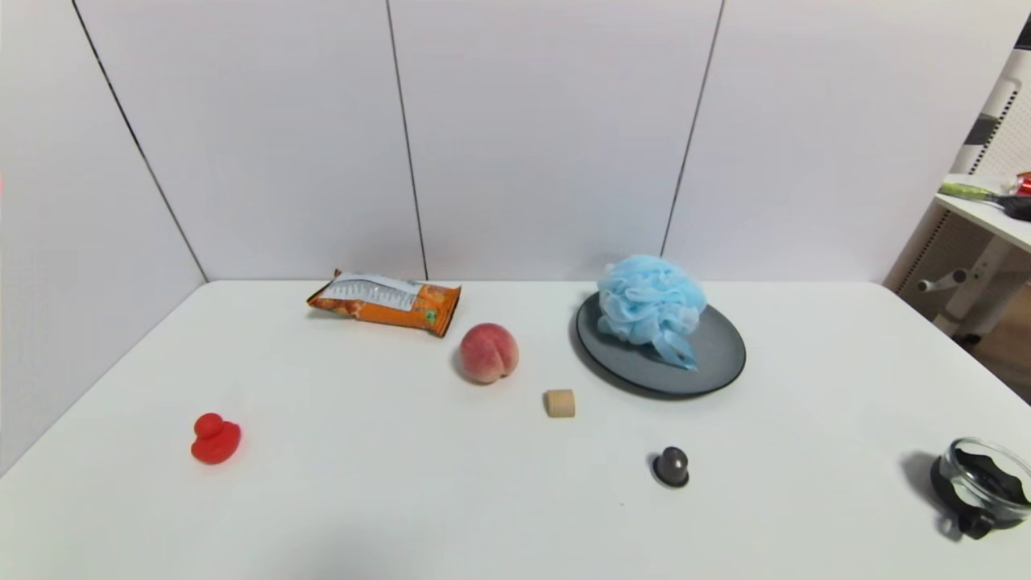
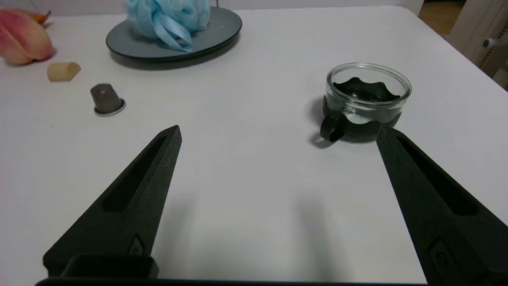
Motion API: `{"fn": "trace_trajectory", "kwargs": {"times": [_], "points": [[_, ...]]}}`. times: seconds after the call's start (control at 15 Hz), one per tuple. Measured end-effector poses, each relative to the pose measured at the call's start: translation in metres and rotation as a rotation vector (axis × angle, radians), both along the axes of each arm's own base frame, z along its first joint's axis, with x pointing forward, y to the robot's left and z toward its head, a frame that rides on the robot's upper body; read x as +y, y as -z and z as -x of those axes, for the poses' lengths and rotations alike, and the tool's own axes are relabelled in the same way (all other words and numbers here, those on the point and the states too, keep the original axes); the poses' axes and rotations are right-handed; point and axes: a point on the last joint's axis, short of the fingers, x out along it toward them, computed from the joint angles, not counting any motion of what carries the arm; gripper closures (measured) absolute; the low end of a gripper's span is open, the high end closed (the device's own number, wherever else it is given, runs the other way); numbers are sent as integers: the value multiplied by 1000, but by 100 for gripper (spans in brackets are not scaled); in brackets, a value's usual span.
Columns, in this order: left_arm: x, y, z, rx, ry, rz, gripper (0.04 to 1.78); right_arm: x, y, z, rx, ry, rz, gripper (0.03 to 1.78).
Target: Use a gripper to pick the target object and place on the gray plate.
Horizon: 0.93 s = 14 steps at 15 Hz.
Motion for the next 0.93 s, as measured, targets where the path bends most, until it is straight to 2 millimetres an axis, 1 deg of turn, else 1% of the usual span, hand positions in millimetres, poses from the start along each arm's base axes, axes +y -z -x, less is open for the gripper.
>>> {"fn": "trace_trajectory", "kwargs": {"times": [0.93], "points": [[0,0,0,0,-1,0,13,0,1,1,-12,2,-9,12]]}}
